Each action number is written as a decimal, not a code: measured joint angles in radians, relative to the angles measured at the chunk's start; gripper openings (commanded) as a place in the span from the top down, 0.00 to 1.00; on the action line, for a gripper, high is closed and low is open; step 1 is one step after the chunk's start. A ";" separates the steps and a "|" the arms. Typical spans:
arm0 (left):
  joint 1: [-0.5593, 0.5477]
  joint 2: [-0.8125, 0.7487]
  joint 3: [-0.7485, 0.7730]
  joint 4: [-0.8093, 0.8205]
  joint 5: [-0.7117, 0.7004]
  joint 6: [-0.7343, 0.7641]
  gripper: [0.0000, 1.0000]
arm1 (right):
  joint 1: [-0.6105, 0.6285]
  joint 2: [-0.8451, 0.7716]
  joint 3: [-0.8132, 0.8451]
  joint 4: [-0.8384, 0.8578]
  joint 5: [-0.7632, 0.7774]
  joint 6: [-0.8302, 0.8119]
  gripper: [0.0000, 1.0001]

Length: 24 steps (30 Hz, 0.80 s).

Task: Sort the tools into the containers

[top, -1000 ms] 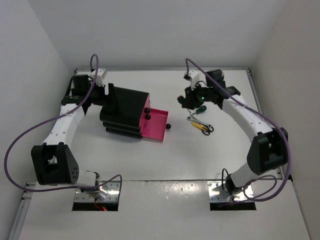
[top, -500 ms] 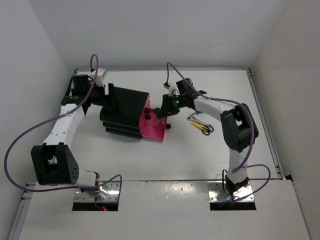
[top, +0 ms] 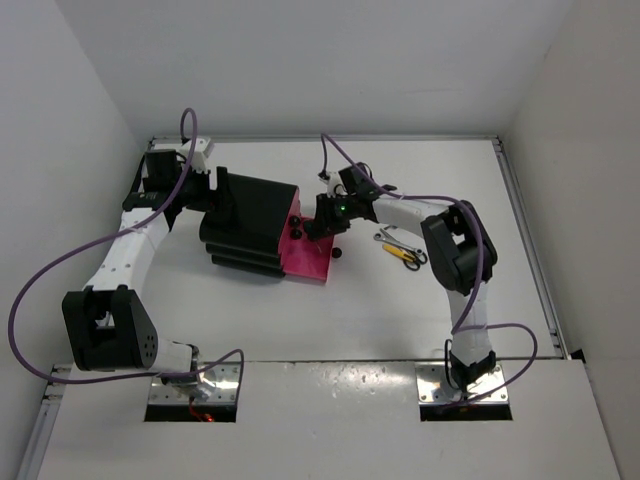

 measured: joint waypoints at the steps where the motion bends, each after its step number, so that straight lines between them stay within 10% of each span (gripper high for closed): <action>1: 0.000 0.000 0.000 0.000 0.000 0.000 0.11 | 0.000 0.000 0.002 0.000 0.010 0.000 0.74; 5: 0.000 -0.001 -0.002 0.003 0.000 0.000 0.11 | 0.002 0.000 0.006 -0.001 0.051 -0.005 0.48; 17: 0.000 -0.002 -0.003 0.003 0.001 -0.003 0.11 | 0.000 -0.125 -0.024 -0.019 0.099 -0.072 0.44; 24: 0.000 -0.006 -0.008 0.008 0.002 -0.003 0.09 | -0.127 -0.439 -0.036 -0.119 0.099 -0.411 0.29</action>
